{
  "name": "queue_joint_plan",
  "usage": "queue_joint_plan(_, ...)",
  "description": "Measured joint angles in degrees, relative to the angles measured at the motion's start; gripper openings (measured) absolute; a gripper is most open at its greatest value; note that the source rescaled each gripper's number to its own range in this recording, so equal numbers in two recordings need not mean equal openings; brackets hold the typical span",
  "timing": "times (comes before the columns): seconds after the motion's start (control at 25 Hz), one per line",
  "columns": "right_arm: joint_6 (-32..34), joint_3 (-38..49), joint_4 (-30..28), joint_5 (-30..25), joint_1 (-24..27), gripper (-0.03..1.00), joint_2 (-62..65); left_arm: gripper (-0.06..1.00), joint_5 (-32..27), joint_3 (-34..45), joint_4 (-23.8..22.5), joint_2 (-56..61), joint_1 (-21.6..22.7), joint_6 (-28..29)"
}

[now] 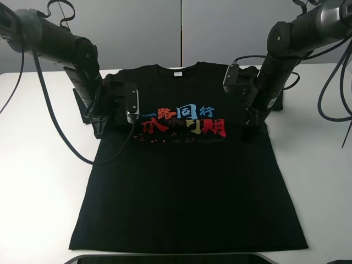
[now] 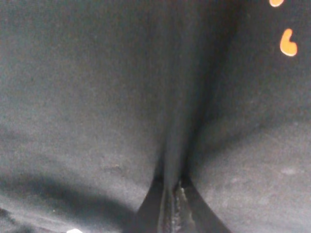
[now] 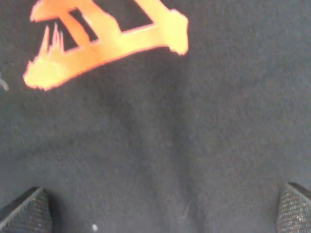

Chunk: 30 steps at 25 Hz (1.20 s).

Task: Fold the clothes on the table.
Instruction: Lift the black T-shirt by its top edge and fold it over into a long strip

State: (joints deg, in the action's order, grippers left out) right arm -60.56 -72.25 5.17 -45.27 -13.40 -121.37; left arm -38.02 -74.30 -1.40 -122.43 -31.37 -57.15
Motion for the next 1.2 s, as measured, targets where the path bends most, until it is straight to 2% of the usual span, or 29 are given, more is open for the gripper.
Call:
queue_joint_plan(0.08, 0.1, 0.0, -0.3, 0.0, 0.0, 1.0, 0.0, 0.0, 0.0, 0.0, 0.0, 0.0, 0.0, 0.0)
queue_joint_plan(0.16, 0.1, 0.0, -0.4, 0.0, 0.0, 0.92, 0.0, 0.0, 0.0, 0.0, 0.0, 0.0, 0.0, 0.0)
queue_joint_plan(0.2, 0.1, 0.0, -0.5, 0.0, 0.0, 0.85, 0.0, 0.0, 0.0, 0.0, 0.0, 0.0, 0.0, 0.0)
queue_joint_plan(0.4, 0.1, 0.0, -1.1, 1.6, 0.0, 0.34, 0.0, 0.0, 0.0, 0.0, 0.0, 0.0, 0.0, 0.0)
queue_joint_plan(0.44, 0.1, 0.0, -1.1, 1.7, 0.0, 0.26, 0.0, 0.0, 0.0, 0.0, 0.0, 0.0, 0.0, 0.0)
queue_joint_plan(0.52, 0.2, 0.0, -1.1, 1.9, 0.0, 0.17, 0.0, 0.0, 0.0, 0.0, 0.1, 0.0, 0.0, 0.0)
queue_joint_plan(0.72, 0.2, 0.0, -1.1, 2.0, 0.0, 0.13, 0.0, 0.0, 0.1, 0.0, 0.1, 0.0, 0.0, 0.0)
queue_joint_plan(0.84, 0.3, 0.0, -1.1, 2.1, 0.0, 0.02, 0.0, 0.0, 0.1, 0.0, 0.1, 0.0, 0.0, 0.0)
queue_joint_plan(1.08, 0.3, 0.0, -0.9, 2.2, 0.0, 0.01, 0.5, 0.0, 0.1, 0.0, 0.1, 0.0, 0.0, 0.2)
queue_joint_plan(1.2, 0.3, 0.0, -0.2, 2.4, 0.0, 0.01, 1.9, 0.0, 0.1, -0.2, 0.1, 0.0, 0.0, 2.0)
